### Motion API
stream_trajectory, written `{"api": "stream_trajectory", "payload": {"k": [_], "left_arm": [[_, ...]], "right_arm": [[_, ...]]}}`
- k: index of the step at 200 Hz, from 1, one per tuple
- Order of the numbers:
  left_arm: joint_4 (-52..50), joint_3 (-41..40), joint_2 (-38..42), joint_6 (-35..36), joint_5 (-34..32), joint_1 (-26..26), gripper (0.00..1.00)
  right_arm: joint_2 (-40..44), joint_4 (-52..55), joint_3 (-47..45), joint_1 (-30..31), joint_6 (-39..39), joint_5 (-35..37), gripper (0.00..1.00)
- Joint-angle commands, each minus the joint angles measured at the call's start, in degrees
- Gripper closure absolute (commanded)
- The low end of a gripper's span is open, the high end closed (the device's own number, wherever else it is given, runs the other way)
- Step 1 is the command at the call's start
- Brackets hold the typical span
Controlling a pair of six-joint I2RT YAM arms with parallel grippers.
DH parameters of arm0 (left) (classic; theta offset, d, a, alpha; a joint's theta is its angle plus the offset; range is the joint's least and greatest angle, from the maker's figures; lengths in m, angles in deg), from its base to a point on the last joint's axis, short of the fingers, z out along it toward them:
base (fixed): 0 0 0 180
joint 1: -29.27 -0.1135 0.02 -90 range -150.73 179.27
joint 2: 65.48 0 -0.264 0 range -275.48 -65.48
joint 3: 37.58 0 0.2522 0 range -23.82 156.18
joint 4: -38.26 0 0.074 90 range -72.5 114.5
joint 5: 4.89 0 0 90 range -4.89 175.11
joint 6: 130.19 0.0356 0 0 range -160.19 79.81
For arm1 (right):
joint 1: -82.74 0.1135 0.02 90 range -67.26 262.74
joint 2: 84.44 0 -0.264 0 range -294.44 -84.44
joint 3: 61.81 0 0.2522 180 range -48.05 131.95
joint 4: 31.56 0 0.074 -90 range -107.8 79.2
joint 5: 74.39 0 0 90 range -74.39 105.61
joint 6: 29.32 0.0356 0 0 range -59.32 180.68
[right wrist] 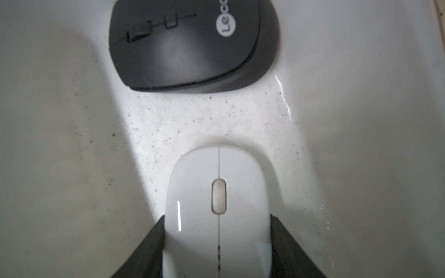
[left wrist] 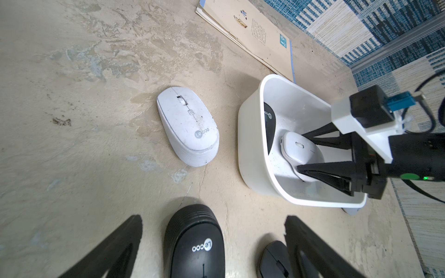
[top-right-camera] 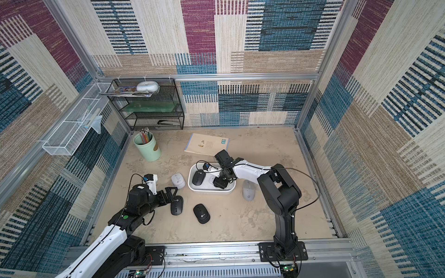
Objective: Take out the mouse from the storage box
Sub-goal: Pick up the mouse from the storage box, then place the mouse at the center of the board.
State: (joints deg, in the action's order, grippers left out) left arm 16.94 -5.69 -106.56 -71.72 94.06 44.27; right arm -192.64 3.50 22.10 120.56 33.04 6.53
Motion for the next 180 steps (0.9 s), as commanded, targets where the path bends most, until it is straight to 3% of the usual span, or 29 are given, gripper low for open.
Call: {"api": "stream_trajectory", "payload": {"k": [1, 72, 180], "left_arm": [[1.74, 0.46, -0.24, 0.31, 0.36, -0.04, 0.04], [1.93, 0.42, -0.42, 0.26, 0.28, 0.02, 0.04], [2.11, 0.50, -0.68, 0.37, 0.67, -0.03, 0.04]], "right_arm": [[2.78, -1.38, -0.67, 0.06, 2.24, -0.32, 0.66], [10.84, -3.01, 0.24, -2.01, 10.24, 3.02, 0.68], [14.27, -7.45, -2.82, -18.84, 28.28, 7.11, 0.69]]}}
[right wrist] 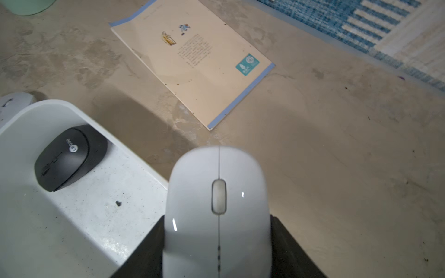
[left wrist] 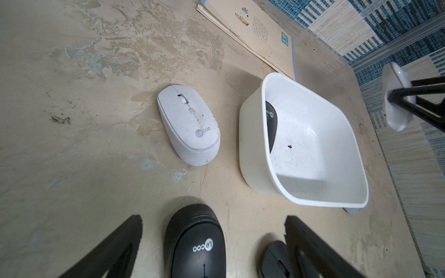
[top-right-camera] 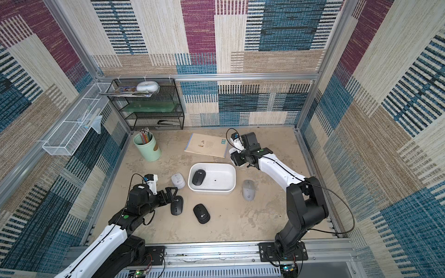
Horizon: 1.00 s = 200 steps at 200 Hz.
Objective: Take out the mouse from the storage box
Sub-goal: Place the mouse at the center of the board.
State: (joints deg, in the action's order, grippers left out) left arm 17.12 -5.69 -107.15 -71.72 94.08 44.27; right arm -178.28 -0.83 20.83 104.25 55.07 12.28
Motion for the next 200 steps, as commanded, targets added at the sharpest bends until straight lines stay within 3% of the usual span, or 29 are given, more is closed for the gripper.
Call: {"api": "stream_trajectory", "payload": {"k": [1, 142, 200], "left_arm": [[1.89, 0.50, -0.08, 0.35, 0.67, 0.00, 0.04], [2.76, 0.60, -1.59, 0.51, 1.04, 0.02, 0.04], [2.97, 0.68, -2.80, 0.51, 0.91, -0.02, 0.04]], "right_arm": [[-0.10, -3.24, -1.60, -2.67, 6.41, 1.43, 0.69], [-13.27, -3.49, -0.59, -4.69, 16.15, 8.87, 0.66], [-12.53, -3.12, -1.23, -4.64, 15.87, 9.69, 0.35]]}}
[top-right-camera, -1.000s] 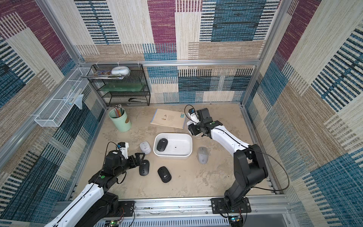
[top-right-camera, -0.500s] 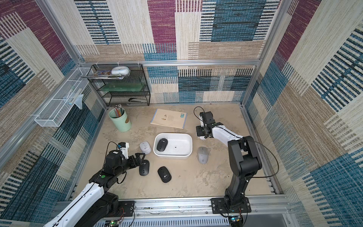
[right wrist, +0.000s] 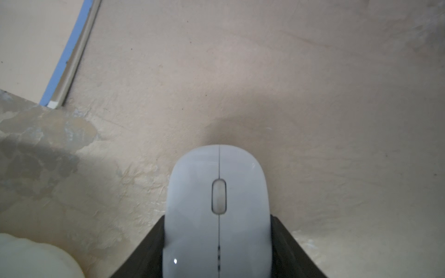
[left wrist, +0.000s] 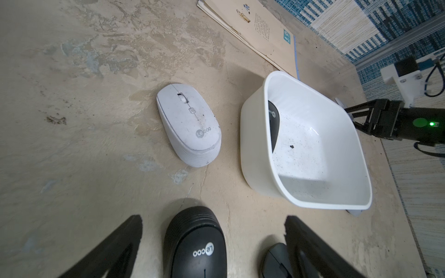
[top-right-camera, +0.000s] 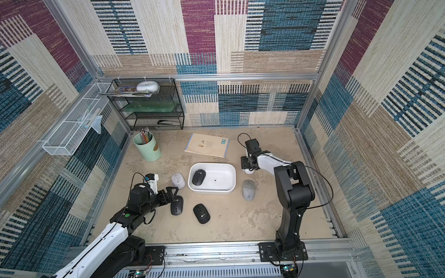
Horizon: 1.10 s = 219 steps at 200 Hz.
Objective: Take out the mouse from the storage box
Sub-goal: Place the mouse at the center of the board, then pick up the mouse from the storage box.
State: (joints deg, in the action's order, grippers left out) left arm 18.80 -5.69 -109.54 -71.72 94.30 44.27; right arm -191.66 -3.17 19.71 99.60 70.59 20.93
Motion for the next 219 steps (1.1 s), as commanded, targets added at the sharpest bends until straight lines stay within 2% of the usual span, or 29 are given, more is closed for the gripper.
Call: {"api": "stream_trajectory", "payload": {"k": [1, 23, 64, 84, 104, 136, 172, 219], "left_arm": [[1.25, 0.68, -0.46, 0.55, 0.72, 0.00, 0.04], [0.50, 1.45, -1.23, 0.00, 0.66, 0.05, 0.04], [-1.99, 5.79, -3.86, -2.10, 2.94, 0.97, 0.04], [-2.13, 8.59, -6.19, -3.54, 2.48, 3.86, 0.04], [-3.58, 13.57, -9.67, -3.20, -0.81, 9.31, 0.04], [-7.23, 23.45, -19.48, -0.10, -5.64, 16.66, 0.04], [-12.38, 33.70, -33.50, 2.38, -9.34, 20.93, 0.04], [-16.12, 43.08, -46.08, 3.72, -13.47, 24.41, 0.04]], "right_arm": [[0.90, -0.76, -0.10, 0.01, 0.36, 1.06, 0.34], [1.85, -0.35, -0.19, 0.01, 0.00, 1.59, 0.25], [6.80, -1.39, -2.52, -0.01, -0.01, 1.45, 0.22], [11.93, -3.99, -6.15, 0.10, -0.05, 0.10, 0.22], [17.39, -5.72, -9.87, 0.11, 0.11, -0.67, 0.22], [26.74, -10.14, -17.65, 0.36, 0.63, -3.37, 0.22], [35.56, -16.44, -26.28, 0.42, 1.17, -6.03, 0.22], [41.48, -22.73, -33.23, 0.45, 2.01, -6.37, 0.22]]}}
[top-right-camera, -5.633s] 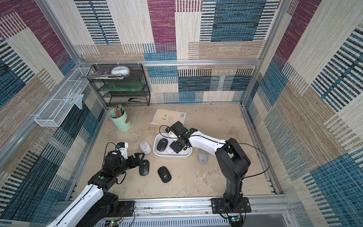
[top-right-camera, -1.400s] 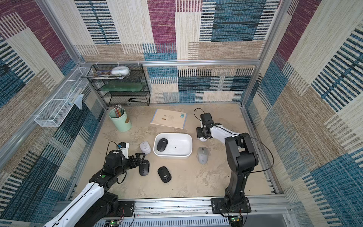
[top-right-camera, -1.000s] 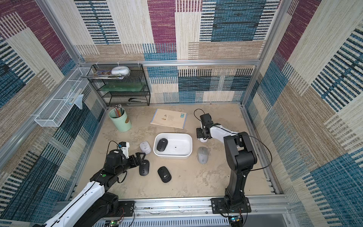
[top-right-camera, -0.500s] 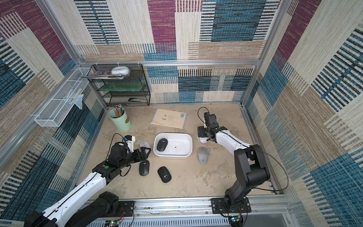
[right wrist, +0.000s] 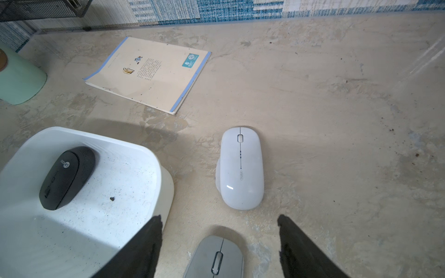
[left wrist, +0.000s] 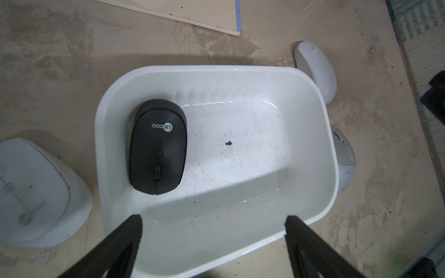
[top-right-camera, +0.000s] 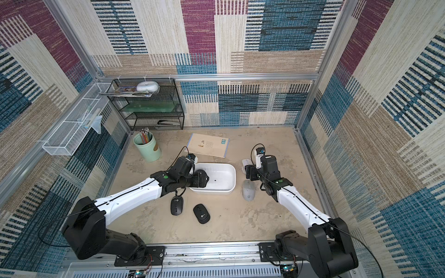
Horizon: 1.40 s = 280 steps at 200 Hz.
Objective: Take out the mouse from the storage box
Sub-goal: Pick up the mouse from the storage box.
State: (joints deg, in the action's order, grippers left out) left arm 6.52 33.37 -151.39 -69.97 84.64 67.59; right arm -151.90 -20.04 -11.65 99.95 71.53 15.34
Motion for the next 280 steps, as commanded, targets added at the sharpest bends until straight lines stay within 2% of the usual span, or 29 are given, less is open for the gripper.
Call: {"api": "stream_trajectory", "payload": {"k": [1, 58, 109, 179, 280], "left_arm": [[-4.00, 4.26, -4.46, 1.99, -3.91, 1.16, 0.04], [-9.85, 12.12, -14.51, 2.25, -9.11, 1.93, 0.04], [-10.02, 12.37, -16.98, 1.65, -11.38, 1.89, 0.05], [-10.53, 13.93, -20.89, 1.87, -13.55, 1.96, 0.05], [-9.63, 18.67, -24.72, 4.43, -8.67, 5.80, 0.06]], "right_arm": [[1.81, -5.94, -1.91, 0.10, 1.04, -0.78, 0.22], [6.33, -7.55, -5.31, 0.10, 3.84, 1.48, 0.22], [10.97, -12.43, -11.03, 0.07, 6.40, 3.65, 0.22], [10.80, -12.32, -10.87, 0.05, 6.63, 1.85, 0.22], [9.32, -12.17, -10.48, 0.10, 6.76, 1.64, 0.22]]}}
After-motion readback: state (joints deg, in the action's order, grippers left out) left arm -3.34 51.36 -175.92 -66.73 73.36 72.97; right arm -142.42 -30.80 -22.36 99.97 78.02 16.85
